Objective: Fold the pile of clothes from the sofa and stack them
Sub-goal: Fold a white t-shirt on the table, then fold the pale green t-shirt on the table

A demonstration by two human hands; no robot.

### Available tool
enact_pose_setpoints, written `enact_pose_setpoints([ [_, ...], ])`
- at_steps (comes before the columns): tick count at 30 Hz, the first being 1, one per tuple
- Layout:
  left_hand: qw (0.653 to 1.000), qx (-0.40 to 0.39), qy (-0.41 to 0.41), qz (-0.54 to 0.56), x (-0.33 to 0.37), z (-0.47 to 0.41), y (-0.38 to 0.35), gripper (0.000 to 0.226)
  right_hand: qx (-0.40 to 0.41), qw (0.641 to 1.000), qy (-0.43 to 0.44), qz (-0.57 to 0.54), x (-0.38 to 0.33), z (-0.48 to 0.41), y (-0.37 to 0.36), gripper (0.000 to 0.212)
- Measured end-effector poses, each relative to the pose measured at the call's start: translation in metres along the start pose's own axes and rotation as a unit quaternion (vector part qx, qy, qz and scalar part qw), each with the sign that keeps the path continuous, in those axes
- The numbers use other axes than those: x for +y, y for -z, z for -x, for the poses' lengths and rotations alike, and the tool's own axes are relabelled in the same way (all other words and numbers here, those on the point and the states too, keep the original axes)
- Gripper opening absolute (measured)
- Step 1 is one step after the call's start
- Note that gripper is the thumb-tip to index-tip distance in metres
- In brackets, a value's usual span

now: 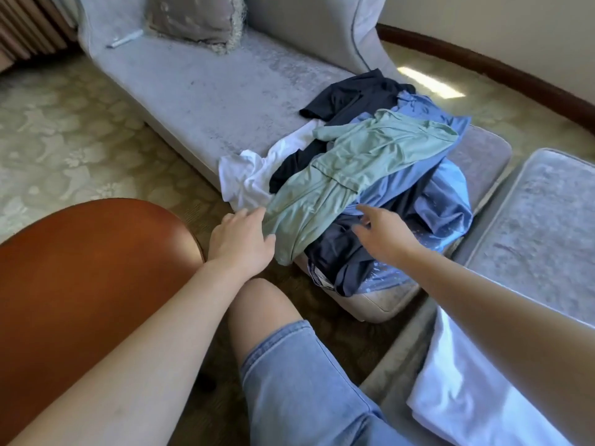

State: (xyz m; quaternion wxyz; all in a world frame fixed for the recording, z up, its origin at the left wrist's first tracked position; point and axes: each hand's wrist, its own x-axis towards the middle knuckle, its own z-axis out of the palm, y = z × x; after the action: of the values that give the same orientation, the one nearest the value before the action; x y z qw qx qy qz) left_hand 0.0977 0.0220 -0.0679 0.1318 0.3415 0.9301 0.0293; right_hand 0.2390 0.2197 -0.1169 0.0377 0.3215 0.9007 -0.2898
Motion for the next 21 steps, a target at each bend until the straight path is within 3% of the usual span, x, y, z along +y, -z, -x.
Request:
enact_pose_setpoints([
  [5,1.0,0.002,0.025,0.012,-0.03,-0.023,-0.005,0.05,0.046,0.993,-0.06,0.091,-0.031,-0.083,-0.008,0.065],
  [7,1.0,-0.001,0.026,0.013,-0.038,-0.028,-0.009,0.051,0.049,0.986,-0.064,0.147,-0.033,-0.104,-0.009,0.058],
  [9,0.999,-0.002,0.024,0.023,-0.04,-0.033,-0.012,0.051,0.046,0.984,-0.071,0.156,-0.03,-0.116,-0.01,0.035],
  [11,0.999,-0.001,0.019,0.034,-0.039,-0.037,-0.012,0.049,0.08,0.988,-0.075,0.106,-0.023,-0.117,-0.011,0.015],
  [16,0.997,0.006,0.012,0.07,-0.026,-0.043,-0.009,0.051,0.155,0.984,-0.072,-0.054,-0.022,-0.098,0.004,0.041],
  [21,0.993,-0.004,-0.009,0.118,-0.004,-0.037,-0.004,0.07,0.162,0.944,-0.082,-0.275,-0.042,-0.055,0.017,0.039],
])
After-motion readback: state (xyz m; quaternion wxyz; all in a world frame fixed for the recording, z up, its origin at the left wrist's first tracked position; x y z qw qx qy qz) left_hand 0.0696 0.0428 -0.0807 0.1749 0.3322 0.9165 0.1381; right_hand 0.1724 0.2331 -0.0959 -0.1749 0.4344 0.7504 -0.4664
